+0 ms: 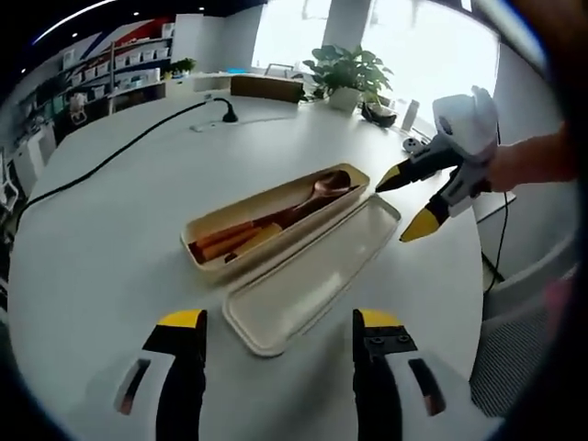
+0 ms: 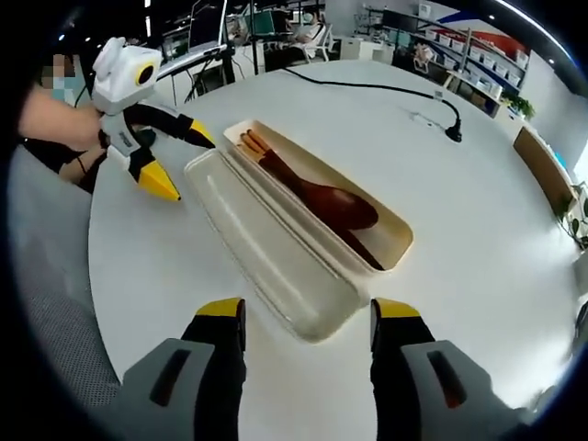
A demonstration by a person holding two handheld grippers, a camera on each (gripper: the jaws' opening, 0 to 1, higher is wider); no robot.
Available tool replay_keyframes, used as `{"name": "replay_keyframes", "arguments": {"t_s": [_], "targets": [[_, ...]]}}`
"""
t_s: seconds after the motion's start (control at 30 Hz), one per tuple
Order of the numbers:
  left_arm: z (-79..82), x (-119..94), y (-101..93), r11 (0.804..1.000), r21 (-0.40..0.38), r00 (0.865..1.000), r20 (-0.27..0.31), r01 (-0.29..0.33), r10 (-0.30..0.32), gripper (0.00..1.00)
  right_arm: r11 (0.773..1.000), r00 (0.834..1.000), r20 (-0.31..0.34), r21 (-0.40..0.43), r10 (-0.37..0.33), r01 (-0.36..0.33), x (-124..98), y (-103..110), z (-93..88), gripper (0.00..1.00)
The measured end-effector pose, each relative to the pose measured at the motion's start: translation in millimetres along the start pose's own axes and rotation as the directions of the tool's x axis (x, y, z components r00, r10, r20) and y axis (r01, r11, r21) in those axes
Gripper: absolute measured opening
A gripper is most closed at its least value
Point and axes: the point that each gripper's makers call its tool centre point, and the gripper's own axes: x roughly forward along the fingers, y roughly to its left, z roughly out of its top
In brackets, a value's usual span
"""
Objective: Arrange the utensils inside the cutlery case until each visible utensil rests in its matching compartment.
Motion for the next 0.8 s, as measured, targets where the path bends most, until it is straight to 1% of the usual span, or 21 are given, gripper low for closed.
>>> {"name": "replay_keyframes", "arguments": {"t_s": [0.03, 0.13, 0.2, 0.37, 0.5, 0.57, 0.8], "targets": [[-0.5, 0, 0.7, 1.0, 0.017, 1.0, -0.001, -0.007, 0.007, 0.64, 1.0, 1.0, 0.0, -0.004, -0.004, 0.004, 0, -1, -0.3, 0.52], [-1.6, 1, -5.3, 0.998, 0.055, 1.0, 0.0, 0.007, -0.007, 0.59, 1.0, 1.0, -0.007, -0.006, 0.001, -0.001, 2, -1, -2.0, 0.51], [-3.1, 3, -5.0, 0.995, 0.097, 1.0, -0.009, -0.011, 0.012, 0.59, 1.0, 1.0, -0.011, -0.014, -0.001, 0.001, 2, -2, -2.6, 0.5], [-1.5, 6, -0.2, 0.996, 0.08, 1.0, 0.002, -0.028, 0.028, 0.58, 1.0, 1.0, -0.014, -0.026, -0.015, 0.014, 2, -4, -3.5, 0.46], [-6.1, 2, -0.4, 0.995, 0.077, 0.998, -0.004, -0.056, 0.056, 0.55, 0.999, 1.0, -0.014, -0.047, -0.016, 0.015, 1, 2, -5.2, 0.45], [-8.7, 0, -2.0, 0.995, 0.076, 0.998, 0.0, -0.057, 0.058, 0.55, 0.998, 1.0, -0.012, -0.052, -0.021, 0.02, 0, 3, -5.0, 0.45], [-19.4, -5, -5.8, 0.993, 0.097, 0.998, -0.021, -0.06, 0.063, 0.52, 0.998, 1.0, -0.023, -0.064, -0.016, 0.015, -2, 11, -7.3, 0.45]]}}
